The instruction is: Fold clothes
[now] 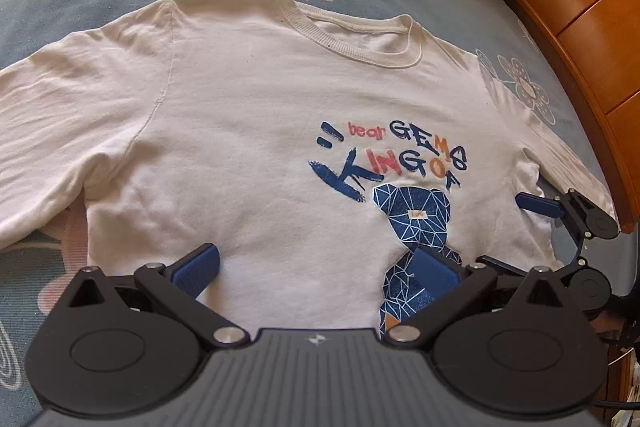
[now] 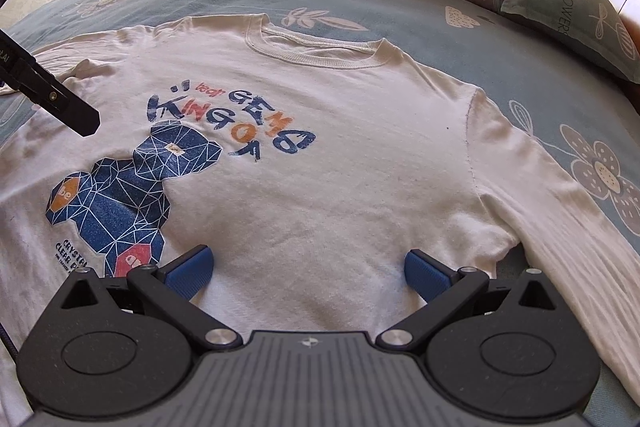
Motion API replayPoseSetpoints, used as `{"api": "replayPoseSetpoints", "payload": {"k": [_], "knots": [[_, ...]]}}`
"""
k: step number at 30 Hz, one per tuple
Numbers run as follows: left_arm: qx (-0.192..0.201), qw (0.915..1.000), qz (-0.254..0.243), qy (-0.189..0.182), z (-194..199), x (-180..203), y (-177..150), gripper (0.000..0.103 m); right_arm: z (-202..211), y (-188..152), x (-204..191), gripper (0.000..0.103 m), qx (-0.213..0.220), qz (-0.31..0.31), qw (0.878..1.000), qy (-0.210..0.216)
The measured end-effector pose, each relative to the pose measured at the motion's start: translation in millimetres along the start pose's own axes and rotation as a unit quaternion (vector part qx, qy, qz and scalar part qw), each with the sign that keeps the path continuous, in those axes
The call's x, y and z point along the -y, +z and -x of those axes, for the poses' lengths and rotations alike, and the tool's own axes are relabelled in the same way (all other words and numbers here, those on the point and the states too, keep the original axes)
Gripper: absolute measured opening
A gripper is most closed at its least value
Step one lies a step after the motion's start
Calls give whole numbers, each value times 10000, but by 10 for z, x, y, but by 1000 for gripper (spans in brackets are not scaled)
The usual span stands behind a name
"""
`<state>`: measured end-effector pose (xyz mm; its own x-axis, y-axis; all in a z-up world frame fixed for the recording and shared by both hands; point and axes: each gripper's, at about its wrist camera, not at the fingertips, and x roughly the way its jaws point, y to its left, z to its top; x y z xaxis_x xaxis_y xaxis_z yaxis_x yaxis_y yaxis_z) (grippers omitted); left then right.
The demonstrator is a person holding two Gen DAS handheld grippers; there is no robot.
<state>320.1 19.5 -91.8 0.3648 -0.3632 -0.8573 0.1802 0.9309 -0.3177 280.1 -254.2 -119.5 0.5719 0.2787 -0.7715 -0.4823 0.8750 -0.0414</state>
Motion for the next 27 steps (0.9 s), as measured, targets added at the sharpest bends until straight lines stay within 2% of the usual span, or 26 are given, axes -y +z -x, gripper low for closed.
{"api": "replayPoseSetpoints", "payload": {"k": [4,8,12,14,16,19,21,22,27], "knots": [[56,9981,-478,373,-34,157,-73,102,14,-43,7,103,129,30,9999,29],[-347,9900,-1177,698,-3,333,-203,102,39,-53,17,103,101,80,9999,52],[-705,9922,-893,513,228,302,-380,102,136,-42,26,103,-366,42,9993,39],[-536,9935,-878,497,407,315,-459,102,275,-65,-10,103,-446,97,9989,50],[-372,9947,-894,333,519,327,-517,102,428,-73,-61,103,-257,72,9993,269],[-498,9934,-1036,-4,400,343,-585,102,439,-83,-266,103,-309,136,9977,581],[-767,9911,-1086,83,239,338,-622,102,294,-154,-440,103,-650,345,9958,537],[-806,9914,-1030,81,201,312,-642,102,281,-183,-459,103,-603,264,9966,505],[-624,9949,-765,-196,250,185,-658,102,267,-226,-455,103,-544,38,9974,472]]}}
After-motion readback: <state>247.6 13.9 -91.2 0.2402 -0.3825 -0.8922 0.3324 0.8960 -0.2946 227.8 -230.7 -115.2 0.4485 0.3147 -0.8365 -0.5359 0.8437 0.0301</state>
